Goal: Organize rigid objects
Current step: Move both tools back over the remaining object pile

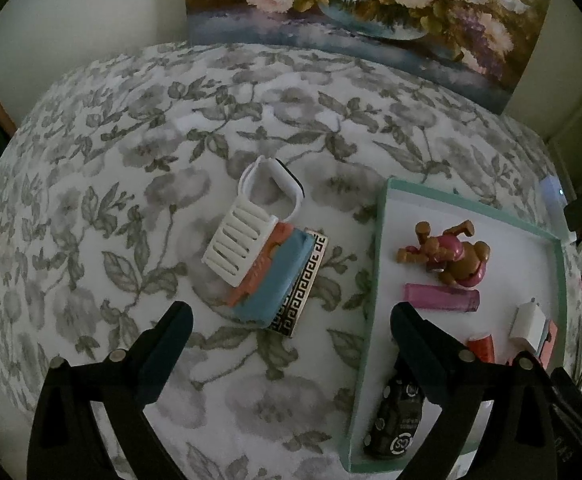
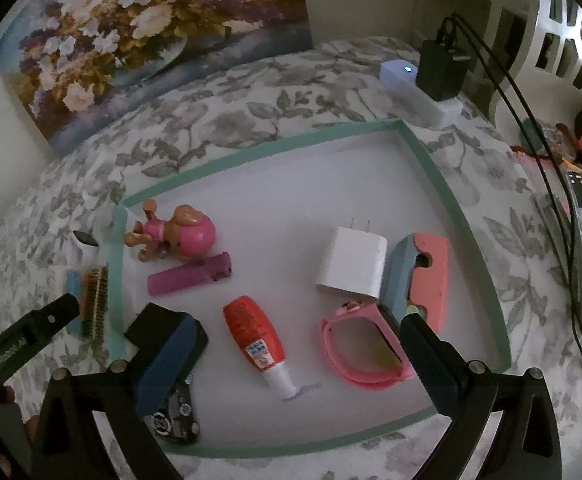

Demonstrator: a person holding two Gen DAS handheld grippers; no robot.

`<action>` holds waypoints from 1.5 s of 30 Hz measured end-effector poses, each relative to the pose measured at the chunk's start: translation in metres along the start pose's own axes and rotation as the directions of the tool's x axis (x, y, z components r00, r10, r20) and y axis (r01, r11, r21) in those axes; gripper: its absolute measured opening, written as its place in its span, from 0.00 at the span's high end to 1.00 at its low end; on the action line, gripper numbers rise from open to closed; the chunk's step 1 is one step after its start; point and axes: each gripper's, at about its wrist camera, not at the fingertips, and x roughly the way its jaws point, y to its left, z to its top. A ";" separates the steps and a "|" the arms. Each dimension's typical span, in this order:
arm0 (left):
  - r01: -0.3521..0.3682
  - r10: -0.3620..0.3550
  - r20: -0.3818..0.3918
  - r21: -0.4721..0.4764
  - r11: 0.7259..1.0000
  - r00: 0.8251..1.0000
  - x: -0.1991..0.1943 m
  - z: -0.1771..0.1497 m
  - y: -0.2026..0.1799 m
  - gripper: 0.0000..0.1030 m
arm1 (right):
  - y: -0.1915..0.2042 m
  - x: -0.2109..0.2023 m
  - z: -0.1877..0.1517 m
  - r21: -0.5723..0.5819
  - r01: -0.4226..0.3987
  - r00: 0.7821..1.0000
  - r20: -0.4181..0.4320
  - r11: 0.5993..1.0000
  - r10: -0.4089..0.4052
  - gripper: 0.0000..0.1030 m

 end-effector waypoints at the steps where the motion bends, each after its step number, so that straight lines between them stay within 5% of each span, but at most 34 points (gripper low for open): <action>1: 0.000 0.000 0.004 0.003 1.000 1.000 0.000 0.001 0.001 0.04 | 0.001 -0.002 0.000 0.005 -0.005 1.000 0.012 1.000 0.005 0.00; 11: -0.003 0.004 0.054 -0.024 1.000 0.999 -0.009 0.025 0.037 0.03 | 0.020 -0.013 0.011 -0.001 -0.025 0.995 0.100 1.000 0.025 0.00; 20: 0.029 -0.025 0.021 -0.189 0.982 0.999 0.000 0.047 0.094 0.04 | 0.061 0.000 0.018 -0.047 -0.077 0.996 0.042 0.996 0.079 0.00; 29: 0.051 -0.051 0.006 -0.220 0.974 0.999 0.008 0.068 0.115 0.04 | 0.129 0.011 0.026 -0.139 -0.189 0.981 0.010 0.972 0.192 0.00; 36: 0.050 -0.053 -0.006 -0.223 0.973 0.999 0.020 0.082 0.124 0.04 | 0.162 0.031 0.033 -0.196 -0.178 0.984 -0.017 0.964 0.179 0.00; 45: 0.068 -0.081 -0.053 -0.207 0.976 0.995 0.027 0.080 0.120 0.04 | 0.159 0.041 0.042 -0.192 -0.132 0.991 -0.054 0.972 0.124 0.00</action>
